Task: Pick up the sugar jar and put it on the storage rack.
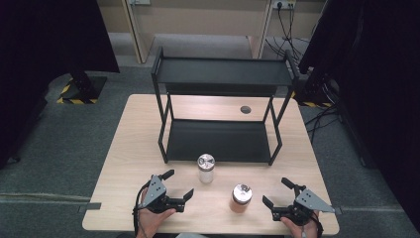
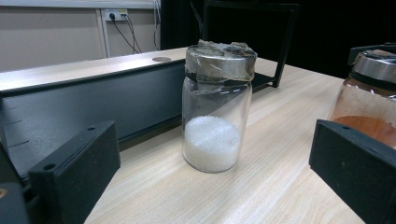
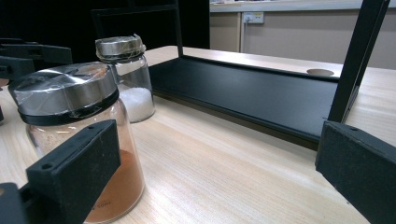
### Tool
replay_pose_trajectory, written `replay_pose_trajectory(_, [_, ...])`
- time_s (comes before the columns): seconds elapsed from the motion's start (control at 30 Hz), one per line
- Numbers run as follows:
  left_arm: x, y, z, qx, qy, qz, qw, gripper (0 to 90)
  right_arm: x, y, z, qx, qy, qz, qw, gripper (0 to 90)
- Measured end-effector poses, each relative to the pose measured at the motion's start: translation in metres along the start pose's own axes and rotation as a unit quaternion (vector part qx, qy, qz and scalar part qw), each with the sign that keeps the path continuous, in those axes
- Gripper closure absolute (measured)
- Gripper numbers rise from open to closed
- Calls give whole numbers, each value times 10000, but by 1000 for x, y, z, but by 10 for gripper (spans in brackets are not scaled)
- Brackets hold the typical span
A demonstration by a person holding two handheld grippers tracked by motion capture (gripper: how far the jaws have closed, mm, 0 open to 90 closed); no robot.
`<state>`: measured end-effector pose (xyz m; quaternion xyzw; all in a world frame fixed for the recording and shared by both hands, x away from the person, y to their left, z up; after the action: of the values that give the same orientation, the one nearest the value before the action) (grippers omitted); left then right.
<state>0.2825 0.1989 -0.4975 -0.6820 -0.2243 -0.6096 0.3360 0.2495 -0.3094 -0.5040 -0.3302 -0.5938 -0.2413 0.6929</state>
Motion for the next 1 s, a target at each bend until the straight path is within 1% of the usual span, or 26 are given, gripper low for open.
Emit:
replay_pose_trajectory(0.13, [0, 1, -2, -10, 30, 22, 10000, 14, -1, 0, 0, 14, 27, -21, 10000, 4])
replay_pose_trajectory(1.0, [0, 4, -5, -36, 12, 30, 10000, 14, -1, 2, 2, 54, 67, -47, 10000, 4])
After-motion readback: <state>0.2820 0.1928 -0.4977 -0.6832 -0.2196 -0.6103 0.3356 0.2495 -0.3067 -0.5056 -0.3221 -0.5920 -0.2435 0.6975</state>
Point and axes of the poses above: each handheld gripper's, and its own axes: y roughly forward along the jaws, x roughly out of its top, z roughly to its left, the point moved 9 cm from there along y, roughly forward along the jaws, and after that the axes turned 2 degrees about x, right-handed, at the moved point
